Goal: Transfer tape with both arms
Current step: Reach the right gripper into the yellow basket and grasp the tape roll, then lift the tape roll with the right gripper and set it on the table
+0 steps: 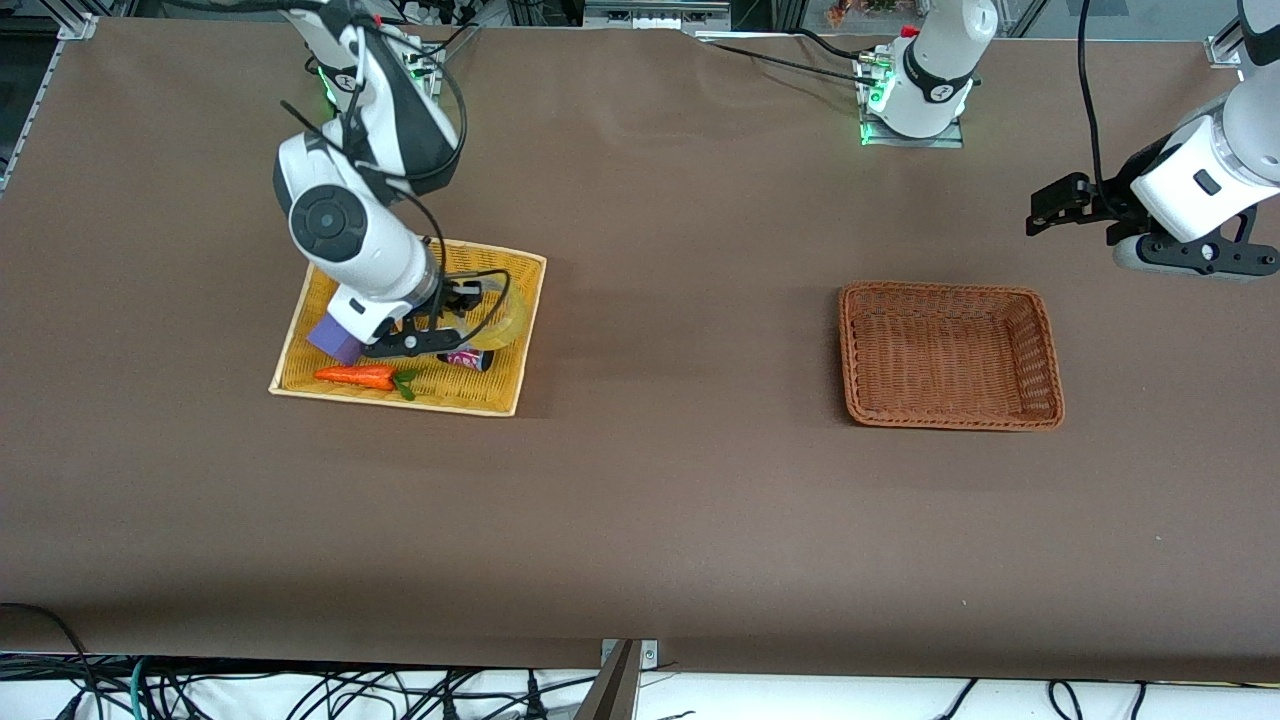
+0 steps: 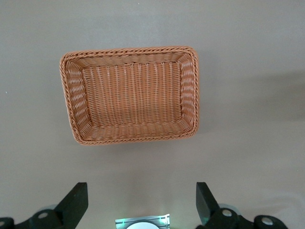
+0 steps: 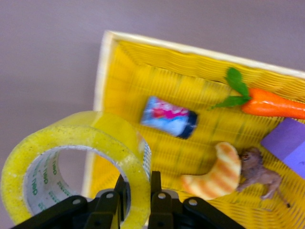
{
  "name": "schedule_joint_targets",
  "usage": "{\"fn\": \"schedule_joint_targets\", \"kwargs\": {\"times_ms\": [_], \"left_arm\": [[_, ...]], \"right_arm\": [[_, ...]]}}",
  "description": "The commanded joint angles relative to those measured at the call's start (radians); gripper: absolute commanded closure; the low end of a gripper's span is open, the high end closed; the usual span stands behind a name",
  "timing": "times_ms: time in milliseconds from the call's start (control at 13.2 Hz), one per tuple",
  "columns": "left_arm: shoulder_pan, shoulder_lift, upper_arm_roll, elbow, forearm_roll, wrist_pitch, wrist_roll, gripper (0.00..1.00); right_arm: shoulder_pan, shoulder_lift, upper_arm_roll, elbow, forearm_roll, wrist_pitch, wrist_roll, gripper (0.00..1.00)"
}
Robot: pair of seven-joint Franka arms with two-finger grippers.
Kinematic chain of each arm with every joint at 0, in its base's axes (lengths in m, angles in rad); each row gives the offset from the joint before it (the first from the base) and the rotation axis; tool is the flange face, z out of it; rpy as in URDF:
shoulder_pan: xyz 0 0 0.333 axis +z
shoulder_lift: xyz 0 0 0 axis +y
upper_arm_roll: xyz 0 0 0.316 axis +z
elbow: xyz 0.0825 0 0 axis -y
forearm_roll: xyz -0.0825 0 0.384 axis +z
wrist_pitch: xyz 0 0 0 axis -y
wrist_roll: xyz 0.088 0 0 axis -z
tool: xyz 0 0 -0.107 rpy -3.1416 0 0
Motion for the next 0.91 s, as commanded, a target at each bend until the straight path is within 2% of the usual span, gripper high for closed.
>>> {"fn": "schedule_joint_targets", "kwargs": {"times_ms": [0,151,378,605,832], "left_arm": [[0.001,0.011,-0.003,0.026,0.014,-0.006,0.001,0.0],[0.001,0.011,-0.003,0.026,0.014,-0.006,0.001,0.0],[0.004,0.021,-0.003,0.028,0.012,-0.004,0.001,0.0],[0.002,0.021,-0.003,0.028,0.015,-0.003,0.003,0.0],[-0.001,0.027,-0.003,0.028,0.02,-0.003,0.01,0.0]], "right_arm": [[0.152,0.114,0.001,0.134,-0.022,-0.025,0.151,1.0],[0.269,0.231,0.001,0.24,-0.038,-0.016,0.331,1.0],[0.396,0.436,-0.002,0.461,-0.105,-0.005,0.565,1.0],[0.452,0.544,-0.007,0.492,-0.142,0.137,0.672,1.0],[0.463,0.581,-0.007,0.492,-0.145,0.208,0.693,1.0]]}}
